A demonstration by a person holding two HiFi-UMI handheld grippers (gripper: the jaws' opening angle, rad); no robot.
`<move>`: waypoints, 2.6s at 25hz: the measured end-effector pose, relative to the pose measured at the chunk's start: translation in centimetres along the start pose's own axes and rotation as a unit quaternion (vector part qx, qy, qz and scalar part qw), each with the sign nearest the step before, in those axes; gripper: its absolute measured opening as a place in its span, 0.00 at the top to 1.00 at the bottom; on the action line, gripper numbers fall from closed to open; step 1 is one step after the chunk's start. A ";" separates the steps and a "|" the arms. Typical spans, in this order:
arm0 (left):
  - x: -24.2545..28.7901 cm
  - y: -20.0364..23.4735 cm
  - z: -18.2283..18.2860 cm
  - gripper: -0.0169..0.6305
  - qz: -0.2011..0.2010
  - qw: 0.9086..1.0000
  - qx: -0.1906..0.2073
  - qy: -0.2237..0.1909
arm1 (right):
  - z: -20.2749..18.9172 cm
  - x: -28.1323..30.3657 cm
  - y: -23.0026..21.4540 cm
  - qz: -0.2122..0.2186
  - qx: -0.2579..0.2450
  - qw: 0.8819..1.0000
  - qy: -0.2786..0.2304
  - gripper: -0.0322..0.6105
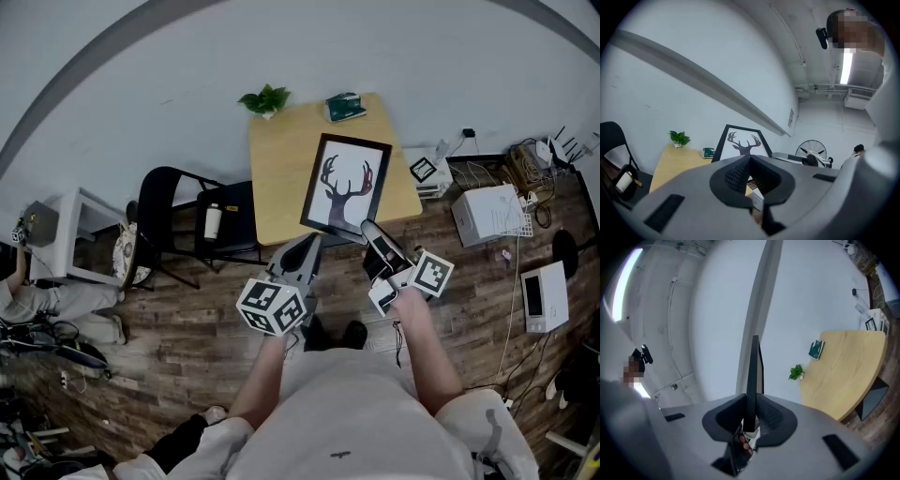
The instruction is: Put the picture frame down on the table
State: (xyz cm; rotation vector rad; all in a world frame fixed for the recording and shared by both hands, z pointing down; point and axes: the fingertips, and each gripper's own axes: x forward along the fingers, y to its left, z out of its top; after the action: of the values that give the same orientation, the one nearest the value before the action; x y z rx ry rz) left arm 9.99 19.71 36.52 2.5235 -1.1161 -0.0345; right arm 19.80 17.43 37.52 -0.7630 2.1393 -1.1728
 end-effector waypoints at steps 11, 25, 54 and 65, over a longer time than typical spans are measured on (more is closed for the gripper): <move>0.1 -0.2 0.0 0.96 -0.003 1.000 -0.002 0.001 | -0.3 -0.2 0.1 0.002 0.006 1.000 -0.007 0.84; -0.9 0.8 -0.6 0.96 0.026 1.000 -0.010 0.007 | -1.5 -0.1 -0.6 0.026 0.054 0.998 0.014 0.84; -0.2 17.9 4.3 0.96 -0.019 0.999 -0.006 0.026 | -4.1 14.9 -5.2 -0.016 0.051 0.999 -0.011 0.84; 0.2 25.1 5.7 0.96 -0.040 0.998 -0.023 0.042 | -5.5 21.4 -7.5 -0.044 0.044 0.998 -0.012 0.84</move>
State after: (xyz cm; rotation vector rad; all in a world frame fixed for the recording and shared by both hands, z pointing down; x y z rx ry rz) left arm -8.64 2.33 40.07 2.5034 -0.9696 0.0243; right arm 3.06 1.73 41.95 -0.8344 2.0382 -1.2880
